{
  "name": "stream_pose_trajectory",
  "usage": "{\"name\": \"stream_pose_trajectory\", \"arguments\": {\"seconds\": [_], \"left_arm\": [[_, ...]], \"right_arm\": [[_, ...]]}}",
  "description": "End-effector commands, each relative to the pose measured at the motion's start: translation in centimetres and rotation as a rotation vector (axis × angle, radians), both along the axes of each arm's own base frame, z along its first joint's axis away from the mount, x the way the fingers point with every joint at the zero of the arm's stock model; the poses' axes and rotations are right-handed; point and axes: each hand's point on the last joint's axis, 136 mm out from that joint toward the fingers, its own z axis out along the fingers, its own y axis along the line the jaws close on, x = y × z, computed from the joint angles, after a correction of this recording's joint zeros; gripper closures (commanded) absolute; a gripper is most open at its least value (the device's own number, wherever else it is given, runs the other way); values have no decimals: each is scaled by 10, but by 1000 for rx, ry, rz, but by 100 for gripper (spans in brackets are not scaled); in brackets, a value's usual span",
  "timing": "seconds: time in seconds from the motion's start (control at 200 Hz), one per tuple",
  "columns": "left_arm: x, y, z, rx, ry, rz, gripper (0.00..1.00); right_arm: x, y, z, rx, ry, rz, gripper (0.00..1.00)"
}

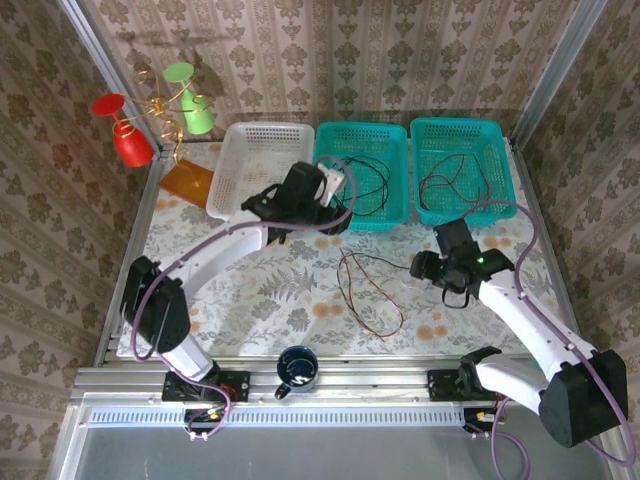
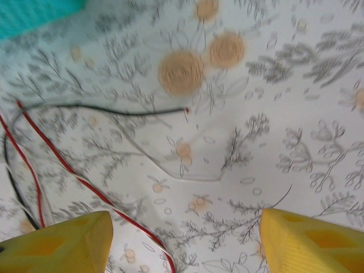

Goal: Untangle the cables

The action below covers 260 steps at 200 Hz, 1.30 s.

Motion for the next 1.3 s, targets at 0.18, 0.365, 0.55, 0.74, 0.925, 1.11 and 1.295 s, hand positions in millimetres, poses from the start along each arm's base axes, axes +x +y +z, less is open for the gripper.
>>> {"name": "stream_pose_trajectory", "arguments": {"seconds": [0.18, 0.365, 0.55, 0.74, 0.925, 1.11, 1.295], "left_arm": [[-36, 13, -23, -32, 8, 15, 38], [-51, 19, -50, 11, 37, 7, 38], [-56, 21, -61, 34, 40, 4, 38], [-58, 27, -63, 55, 27, 3, 38], [-61, 33, -66, 69, -2, -15, 38], [-63, 36, -69, 78, -7, -21, 38], [-65, 38, -69, 77, -11, -21, 38]], "right_arm": [[-5, 10, -33, -5, 33, -30, 35], [-6, 12, -47, 31, 54, -99, 38], [1, 13, -53, 174, 25, -354, 34], [8, 16, -53, 237, 47, -494, 33], [6, 7, -56, 193, 90, -615, 37], [14, 11, -62, 205, 104, -655, 41], [13, 9, -71, 210, 124, -755, 47]]}}
